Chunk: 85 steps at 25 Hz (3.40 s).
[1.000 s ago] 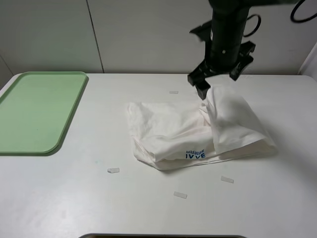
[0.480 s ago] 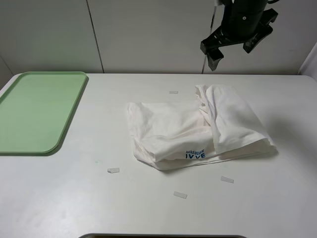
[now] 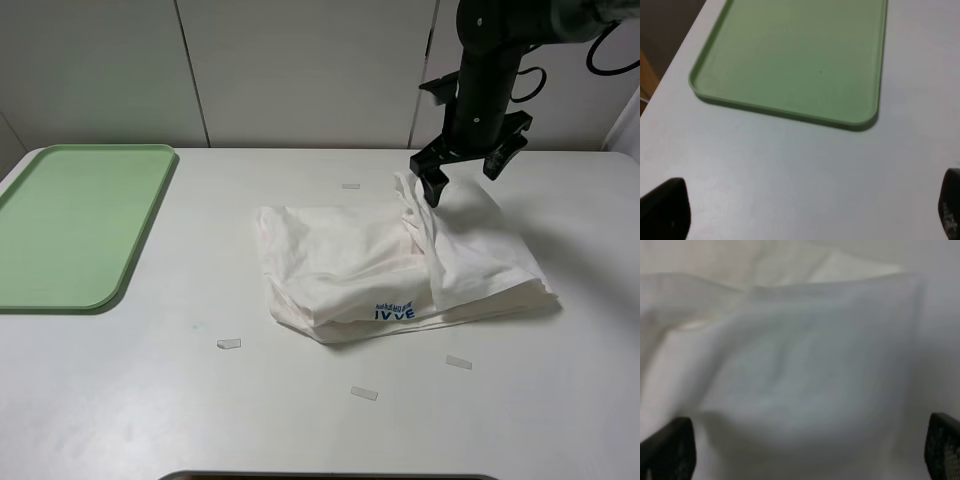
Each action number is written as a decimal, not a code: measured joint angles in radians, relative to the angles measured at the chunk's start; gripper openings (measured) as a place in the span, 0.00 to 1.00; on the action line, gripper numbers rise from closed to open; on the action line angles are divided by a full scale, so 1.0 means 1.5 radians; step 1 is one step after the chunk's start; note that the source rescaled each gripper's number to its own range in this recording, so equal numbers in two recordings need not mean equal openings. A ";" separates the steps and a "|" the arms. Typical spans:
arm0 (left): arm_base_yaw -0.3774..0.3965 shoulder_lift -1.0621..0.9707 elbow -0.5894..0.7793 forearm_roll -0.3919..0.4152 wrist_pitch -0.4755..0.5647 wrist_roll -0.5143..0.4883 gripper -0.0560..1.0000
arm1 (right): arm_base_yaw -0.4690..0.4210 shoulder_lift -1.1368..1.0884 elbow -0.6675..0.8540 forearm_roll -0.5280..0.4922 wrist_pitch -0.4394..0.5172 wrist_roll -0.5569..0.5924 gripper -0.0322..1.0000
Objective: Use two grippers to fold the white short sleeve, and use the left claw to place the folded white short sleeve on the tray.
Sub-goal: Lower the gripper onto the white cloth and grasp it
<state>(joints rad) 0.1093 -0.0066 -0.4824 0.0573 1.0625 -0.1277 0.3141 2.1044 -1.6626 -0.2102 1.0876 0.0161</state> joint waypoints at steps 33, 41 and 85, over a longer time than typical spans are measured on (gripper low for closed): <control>0.000 0.000 0.000 0.000 0.000 0.000 0.99 | 0.000 -0.158 0.012 0.029 0.053 -0.011 1.00; 0.000 0.000 0.000 0.000 0.000 0.000 0.99 | 0.000 -0.297 0.123 0.063 0.084 -0.011 1.00; 0.000 0.000 0.000 0.000 0.000 0.000 0.98 | -0.045 -1.359 0.730 0.108 0.004 0.053 1.00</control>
<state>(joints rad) 0.1093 -0.0066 -0.4824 0.0573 1.0625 -0.1281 0.2460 0.0664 -0.5676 -0.0485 1.0935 0.0956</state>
